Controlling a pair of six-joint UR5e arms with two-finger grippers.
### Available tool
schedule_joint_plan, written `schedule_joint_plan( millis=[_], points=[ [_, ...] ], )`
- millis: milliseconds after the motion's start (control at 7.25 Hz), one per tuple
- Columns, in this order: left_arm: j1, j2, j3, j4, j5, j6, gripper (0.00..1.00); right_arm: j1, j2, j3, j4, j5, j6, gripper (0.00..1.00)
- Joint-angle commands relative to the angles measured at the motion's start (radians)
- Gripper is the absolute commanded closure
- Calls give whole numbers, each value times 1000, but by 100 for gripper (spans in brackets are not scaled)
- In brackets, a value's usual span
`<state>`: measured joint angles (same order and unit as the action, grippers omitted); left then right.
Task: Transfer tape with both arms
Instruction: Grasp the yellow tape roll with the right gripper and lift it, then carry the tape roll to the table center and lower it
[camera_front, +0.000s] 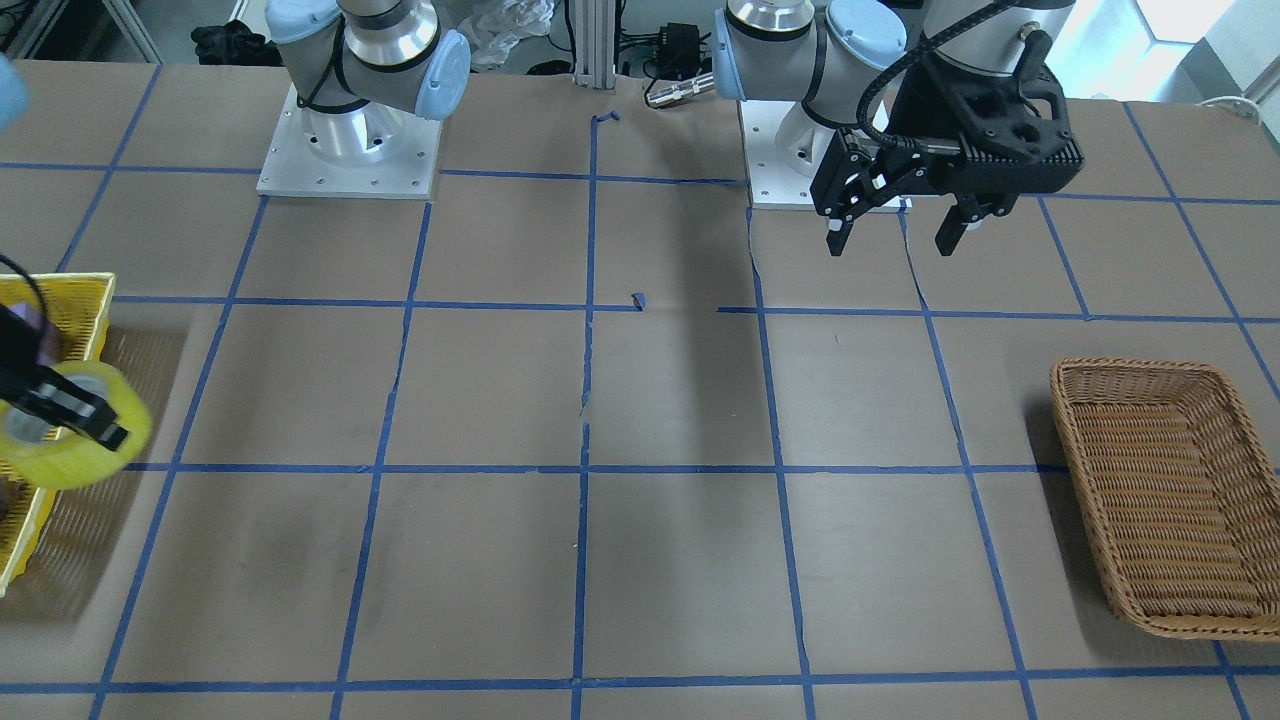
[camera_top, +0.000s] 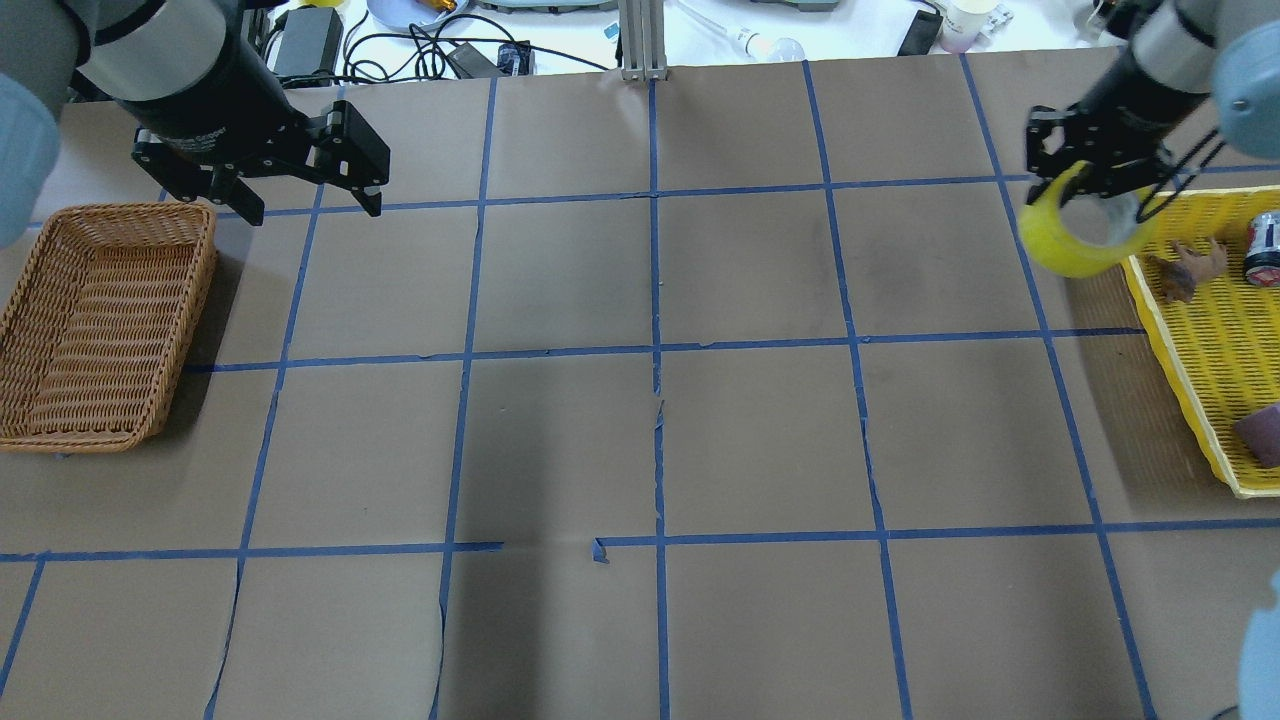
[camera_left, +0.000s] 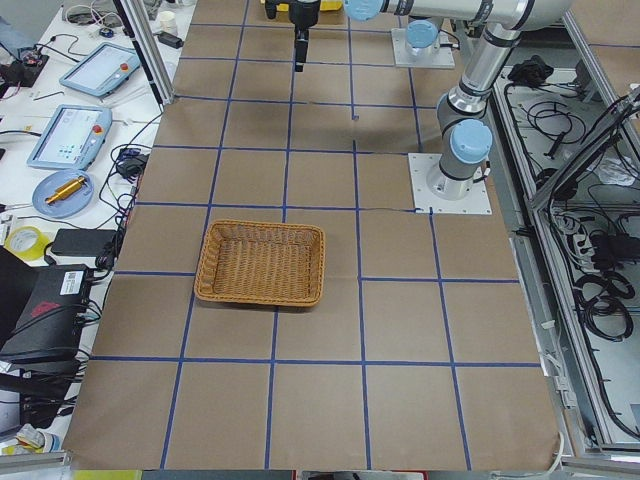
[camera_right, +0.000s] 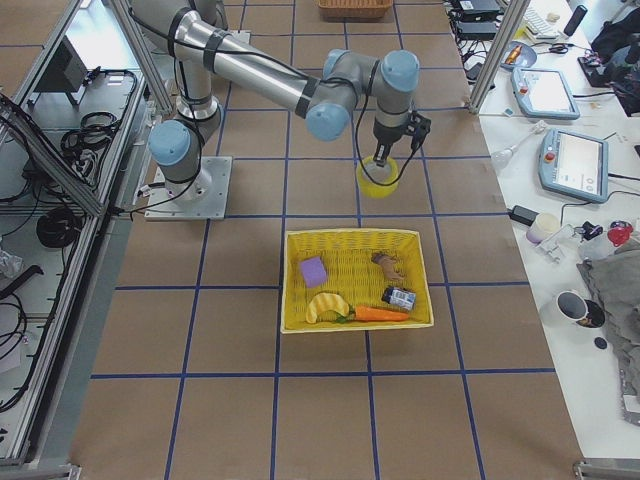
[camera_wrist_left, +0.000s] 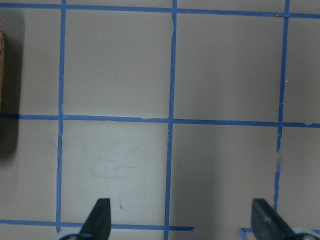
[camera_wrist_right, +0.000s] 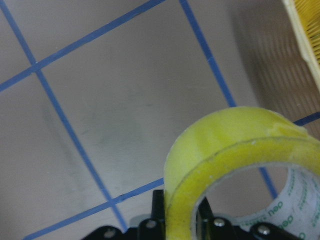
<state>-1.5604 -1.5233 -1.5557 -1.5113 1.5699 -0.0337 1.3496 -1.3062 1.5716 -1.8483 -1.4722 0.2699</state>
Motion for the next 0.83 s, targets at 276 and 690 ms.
schedule_joint_plan(
  millis=[276, 690],
  points=[
    [2, 0, 0, -1, 4, 0, 0, 452, 166, -25, -94, 12, 709, 100],
    [2, 0, 0, -1, 7, 0, 0, 583, 209, 51, -153, 38, 807, 100]
  ],
)
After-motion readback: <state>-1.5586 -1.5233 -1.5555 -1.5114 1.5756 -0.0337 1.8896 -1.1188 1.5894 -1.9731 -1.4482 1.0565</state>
